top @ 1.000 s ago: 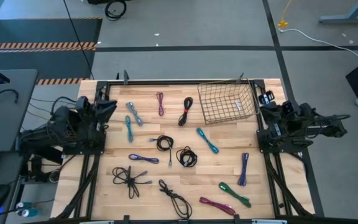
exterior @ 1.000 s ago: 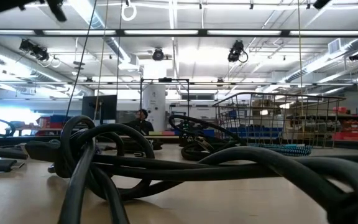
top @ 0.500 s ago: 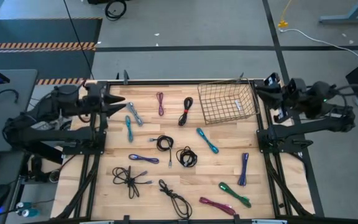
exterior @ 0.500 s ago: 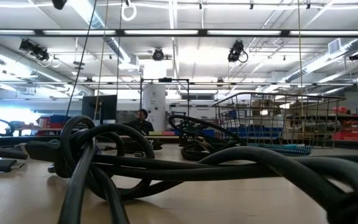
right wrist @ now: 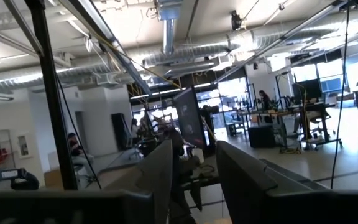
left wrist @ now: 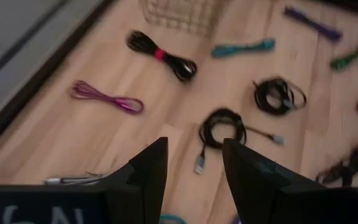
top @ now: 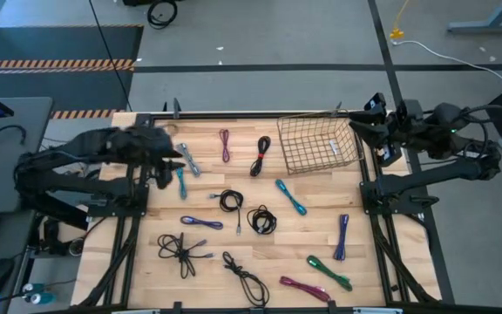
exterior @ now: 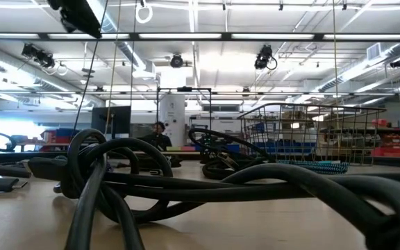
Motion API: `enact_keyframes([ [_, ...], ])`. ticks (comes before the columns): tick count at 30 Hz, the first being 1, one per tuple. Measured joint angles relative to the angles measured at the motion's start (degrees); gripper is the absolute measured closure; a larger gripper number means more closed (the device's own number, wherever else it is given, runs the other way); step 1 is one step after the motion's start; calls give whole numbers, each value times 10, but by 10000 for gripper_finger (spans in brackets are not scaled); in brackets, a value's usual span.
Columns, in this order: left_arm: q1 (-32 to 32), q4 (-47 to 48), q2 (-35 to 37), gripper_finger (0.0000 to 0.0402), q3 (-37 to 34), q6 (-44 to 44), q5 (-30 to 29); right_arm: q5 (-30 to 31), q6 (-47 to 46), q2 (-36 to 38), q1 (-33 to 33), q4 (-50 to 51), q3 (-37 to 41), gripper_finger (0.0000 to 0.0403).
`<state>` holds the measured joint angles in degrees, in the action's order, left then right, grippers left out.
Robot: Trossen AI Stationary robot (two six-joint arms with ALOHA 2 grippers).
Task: Pick and place USB-C Cables
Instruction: Put the black charger cable into the wire basket
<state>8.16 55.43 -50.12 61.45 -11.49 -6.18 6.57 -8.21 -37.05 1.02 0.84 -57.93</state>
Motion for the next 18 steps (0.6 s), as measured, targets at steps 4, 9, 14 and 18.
enact_keyframes([
  [4,-35,-14,-67,241,0,7,0,0,-9,-6,0,-1,0,270],
  [9,-79,-41,-154,241,0,8,0,0,-13,-5,0,-3,0,270],
  [14,-125,-104,-239,241,0,16,0,-2,-13,-4,0,-3,0,270],
  [18,-146,-137,-309,236,0,17,0,-6,-24,-4,0,-2,0,270],
])
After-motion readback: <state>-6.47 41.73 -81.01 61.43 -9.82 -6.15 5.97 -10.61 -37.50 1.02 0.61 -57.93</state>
